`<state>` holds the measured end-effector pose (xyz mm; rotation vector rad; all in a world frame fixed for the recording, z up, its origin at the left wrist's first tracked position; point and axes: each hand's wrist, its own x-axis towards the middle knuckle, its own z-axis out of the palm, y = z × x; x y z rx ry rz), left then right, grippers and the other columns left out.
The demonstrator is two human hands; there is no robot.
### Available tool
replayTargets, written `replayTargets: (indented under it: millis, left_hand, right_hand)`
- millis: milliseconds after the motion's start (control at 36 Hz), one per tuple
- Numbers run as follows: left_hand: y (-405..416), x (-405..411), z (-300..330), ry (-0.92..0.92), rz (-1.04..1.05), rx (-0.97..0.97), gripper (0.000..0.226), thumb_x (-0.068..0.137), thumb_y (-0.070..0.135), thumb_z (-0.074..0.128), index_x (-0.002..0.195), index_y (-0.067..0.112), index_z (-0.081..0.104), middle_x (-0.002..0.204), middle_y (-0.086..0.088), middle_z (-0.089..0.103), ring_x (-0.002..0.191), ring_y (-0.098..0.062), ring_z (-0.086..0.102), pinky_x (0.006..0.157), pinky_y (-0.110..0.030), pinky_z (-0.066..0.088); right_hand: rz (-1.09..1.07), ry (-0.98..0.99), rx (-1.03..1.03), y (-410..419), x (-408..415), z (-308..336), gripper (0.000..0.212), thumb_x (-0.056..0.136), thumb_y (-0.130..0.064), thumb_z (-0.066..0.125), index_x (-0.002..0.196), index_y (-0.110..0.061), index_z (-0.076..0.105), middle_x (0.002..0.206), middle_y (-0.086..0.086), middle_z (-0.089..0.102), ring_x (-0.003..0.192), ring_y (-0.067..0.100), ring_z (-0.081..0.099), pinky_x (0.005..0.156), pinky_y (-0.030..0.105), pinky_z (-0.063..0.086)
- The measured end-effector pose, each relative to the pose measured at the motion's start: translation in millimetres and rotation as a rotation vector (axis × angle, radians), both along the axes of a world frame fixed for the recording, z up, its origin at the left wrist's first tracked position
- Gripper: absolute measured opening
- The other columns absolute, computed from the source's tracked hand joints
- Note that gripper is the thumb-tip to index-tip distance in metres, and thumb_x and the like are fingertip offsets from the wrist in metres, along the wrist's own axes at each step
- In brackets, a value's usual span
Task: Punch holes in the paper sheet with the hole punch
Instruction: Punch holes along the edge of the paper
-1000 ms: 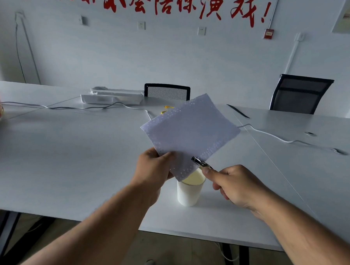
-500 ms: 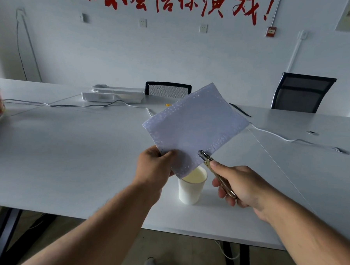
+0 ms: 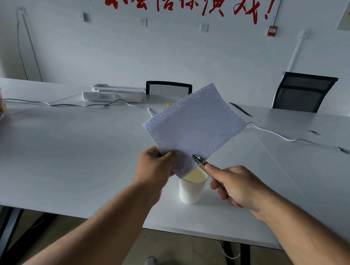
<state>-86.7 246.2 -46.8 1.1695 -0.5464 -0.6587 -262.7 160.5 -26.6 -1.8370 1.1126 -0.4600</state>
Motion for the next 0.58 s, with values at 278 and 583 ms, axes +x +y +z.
replayTargets:
  millis: [278, 583]
  left_hand:
    - [-1.3, -0.5, -1.2, 0.001, -0.010, 0.009, 0.022, 0.088, -0.012, 0.060, 0.096, -0.005, 0.079, 0.102, -0.030, 0.078, 0.075, -0.029, 0.075, 0.074, -0.040, 0.066]
    - [-0.7, -2.0, -0.9, -0.012, -0.006, 0.027, 0.019, 0.089, -0.007, 0.063, 0.099, -0.004, 0.078, 0.107, -0.030, 0.077, 0.087, -0.035, 0.078, 0.087, -0.053, 0.063]
  right_hand:
    - [-0.002, 0.011, -0.025, -5.0, 0.9, -5.6, 0.056, 0.088, -0.065, 0.061, 0.067, -0.014, 0.071, 0.049, 0.000, 0.056, 0.051, 0.019, 0.049, 0.058, 0.031, 0.038]
    - [-0.009, 0.027, -0.043, -4.3, 0.0, -4.1, 0.057, 0.088, -0.066, 0.061, 0.072, -0.012, 0.073, 0.050, -0.001, 0.057, 0.047, 0.017, 0.047, 0.055, 0.028, 0.037]
